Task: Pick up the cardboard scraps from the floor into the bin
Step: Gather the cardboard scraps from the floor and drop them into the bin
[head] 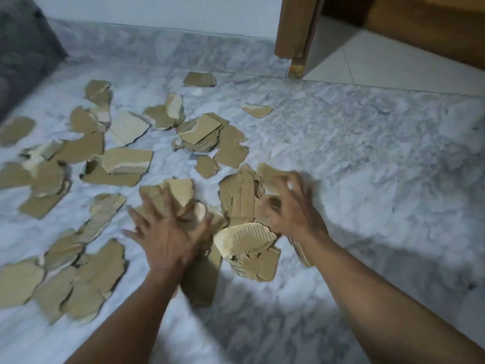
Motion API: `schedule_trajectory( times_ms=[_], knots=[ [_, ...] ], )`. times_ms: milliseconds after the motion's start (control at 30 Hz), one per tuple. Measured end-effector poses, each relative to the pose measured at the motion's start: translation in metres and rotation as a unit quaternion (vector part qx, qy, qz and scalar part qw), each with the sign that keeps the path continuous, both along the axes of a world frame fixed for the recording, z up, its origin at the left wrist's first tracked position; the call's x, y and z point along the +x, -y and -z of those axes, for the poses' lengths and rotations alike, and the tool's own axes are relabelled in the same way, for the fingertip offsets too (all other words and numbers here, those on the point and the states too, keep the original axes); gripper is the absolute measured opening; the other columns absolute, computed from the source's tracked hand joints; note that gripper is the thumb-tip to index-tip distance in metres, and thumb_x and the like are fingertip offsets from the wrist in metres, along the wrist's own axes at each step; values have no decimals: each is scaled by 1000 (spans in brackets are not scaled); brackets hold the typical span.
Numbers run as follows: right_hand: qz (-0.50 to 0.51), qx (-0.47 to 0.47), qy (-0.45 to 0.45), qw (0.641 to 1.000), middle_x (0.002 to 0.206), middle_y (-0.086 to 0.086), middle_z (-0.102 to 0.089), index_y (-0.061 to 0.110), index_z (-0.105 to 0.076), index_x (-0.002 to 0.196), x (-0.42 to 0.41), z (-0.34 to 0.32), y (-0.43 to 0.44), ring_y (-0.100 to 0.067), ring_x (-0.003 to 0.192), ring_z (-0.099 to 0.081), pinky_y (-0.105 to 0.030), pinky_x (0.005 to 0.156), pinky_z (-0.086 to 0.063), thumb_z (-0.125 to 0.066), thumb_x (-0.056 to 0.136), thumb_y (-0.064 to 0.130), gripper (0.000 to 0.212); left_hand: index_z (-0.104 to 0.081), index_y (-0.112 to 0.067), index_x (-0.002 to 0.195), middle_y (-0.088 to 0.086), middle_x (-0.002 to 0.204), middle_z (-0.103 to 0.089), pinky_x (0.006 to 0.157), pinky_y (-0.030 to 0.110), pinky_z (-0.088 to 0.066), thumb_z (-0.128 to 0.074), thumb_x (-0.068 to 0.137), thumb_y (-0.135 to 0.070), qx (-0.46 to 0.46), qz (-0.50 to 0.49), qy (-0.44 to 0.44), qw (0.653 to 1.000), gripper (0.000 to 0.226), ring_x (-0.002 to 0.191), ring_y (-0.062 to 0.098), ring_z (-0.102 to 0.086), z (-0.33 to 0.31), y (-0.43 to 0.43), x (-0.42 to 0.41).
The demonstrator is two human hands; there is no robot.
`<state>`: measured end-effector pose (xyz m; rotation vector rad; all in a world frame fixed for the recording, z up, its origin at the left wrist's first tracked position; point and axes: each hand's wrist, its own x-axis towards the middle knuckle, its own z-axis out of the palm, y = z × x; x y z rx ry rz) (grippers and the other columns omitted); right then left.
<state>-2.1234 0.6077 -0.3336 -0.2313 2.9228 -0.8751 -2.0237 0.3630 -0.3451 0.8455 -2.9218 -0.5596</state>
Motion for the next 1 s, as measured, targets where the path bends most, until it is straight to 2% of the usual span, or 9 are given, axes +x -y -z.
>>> schedule_trajectory(
  times_ms=[100,233,333,467,567,667,733,867,1000],
  knots=[
    [217,2,138,966,169,-5,10,44,0,158,18,-3,4,-37,155,9,-68,118,-6,-23,75,97,101,9,-38,159,20,167,16,112,76,7,-11,61,-106,53,-105,120,986,121,148,57,12,0,27,-10],
    [43,55,194,979,166,-7,26,42,19,157,35,-3,51,-35,151,27,-64,118,14,-19,70,101,112,-11,-36,159,17,168,-1,117,66,-6,-18,84,-88,41,-26,142,989,92,149,53,-2,-3,13,-17],
    [-40,103,155,982,169,-3,15,36,7,160,45,0,81,-30,154,19,-63,120,9,-31,85,87,98,-25,-35,153,14,161,-21,114,59,-22,-42,93,-69,69,-6,103,992,70,144,46,-19,-14,19,-12],
    [-6,75,59,995,168,-4,-16,29,-11,161,58,7,93,-29,153,-12,-53,120,-15,-51,86,75,96,-28,-18,152,18,149,-33,109,51,-30,-65,87,-43,148,-45,109,982,79,135,44,-31,-32,26,-15],
    [26,48,84,995,158,-10,-27,26,-5,162,55,3,98,-35,143,-28,-49,115,-28,-68,79,69,113,-49,-13,139,16,140,-46,103,42,-42,-66,79,-53,238,-79,118,961,73,125,37,-46,-43,24,-22],
    [77,-14,164,983,150,-14,-26,26,-2,162,48,-5,103,-38,137,-33,-49,111,-36,-84,72,55,125,-80,-15,86,-2,86,-75,83,32,-55,-89,73,-27,398,7,42,916,21,86,11,-69,-42,26,-16],
    [106,-43,209,971,149,-16,-29,22,-13,161,41,-9,102,-39,136,-38,-48,109,-42,-90,66,52,125,-74,-29,64,-12,60,-66,66,26,-50,-94,63,-19,434,18,36,900,22,61,4,-61,-42,27,-11],
    [154,-203,278,926,147,-7,-50,16,-38,148,32,-21,85,-26,133,-50,-31,102,-46,-94,67,35,100,-43,-14,123,15,90,-69,60,37,-51,-96,61,-12,528,-55,21,847,81,74,27,-64,-43,15,-4],
    [160,-293,288,897,153,-3,-42,29,-25,150,19,-35,70,-26,138,-43,-39,106,-42,-85,80,19,93,-37,-20,138,12,101,-66,65,41,-58,-91,68,-5,571,-97,-23,815,90,80,27,-68,-54,-14,-20]
  ],
)
